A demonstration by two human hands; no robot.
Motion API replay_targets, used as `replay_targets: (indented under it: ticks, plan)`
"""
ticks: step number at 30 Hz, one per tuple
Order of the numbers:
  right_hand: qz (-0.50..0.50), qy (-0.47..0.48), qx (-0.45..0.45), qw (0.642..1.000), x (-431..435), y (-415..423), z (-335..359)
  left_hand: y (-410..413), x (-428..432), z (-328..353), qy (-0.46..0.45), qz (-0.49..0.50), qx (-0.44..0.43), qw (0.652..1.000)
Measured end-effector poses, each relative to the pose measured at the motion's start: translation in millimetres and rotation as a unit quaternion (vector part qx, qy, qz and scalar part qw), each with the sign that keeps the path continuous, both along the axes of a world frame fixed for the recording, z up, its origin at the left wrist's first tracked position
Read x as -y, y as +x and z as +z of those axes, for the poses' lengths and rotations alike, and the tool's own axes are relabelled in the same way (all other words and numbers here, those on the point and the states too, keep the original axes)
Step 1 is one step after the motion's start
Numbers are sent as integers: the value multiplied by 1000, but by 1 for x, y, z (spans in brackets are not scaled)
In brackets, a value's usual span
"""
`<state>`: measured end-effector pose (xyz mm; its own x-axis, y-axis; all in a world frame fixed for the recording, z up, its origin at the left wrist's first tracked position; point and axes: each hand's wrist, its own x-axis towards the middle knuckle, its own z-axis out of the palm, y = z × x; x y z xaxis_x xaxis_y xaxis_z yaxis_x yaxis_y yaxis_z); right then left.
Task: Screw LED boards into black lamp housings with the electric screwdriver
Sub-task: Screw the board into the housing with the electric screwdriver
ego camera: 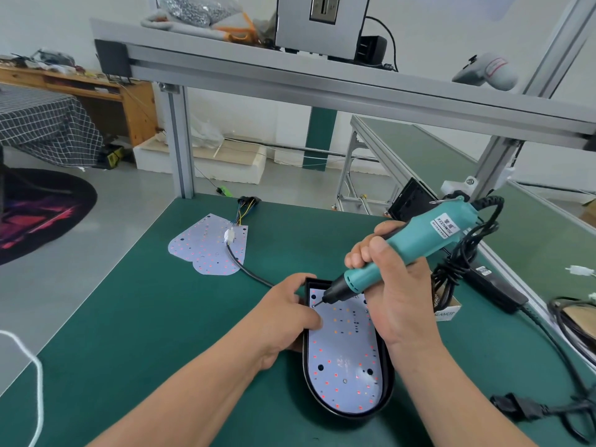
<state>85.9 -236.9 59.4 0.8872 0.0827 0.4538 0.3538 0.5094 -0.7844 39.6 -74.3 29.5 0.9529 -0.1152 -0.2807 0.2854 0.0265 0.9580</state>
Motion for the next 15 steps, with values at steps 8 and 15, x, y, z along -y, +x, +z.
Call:
replay_targets:
  ticks: [8,15]
  plan:
    - [15,-12,8,1000,1,-1,0,0,0,2,-2,0,0,1000]
    - [15,-20,17,1000,1,-1,-1,-1,0,3,-5,2,-2,1000]
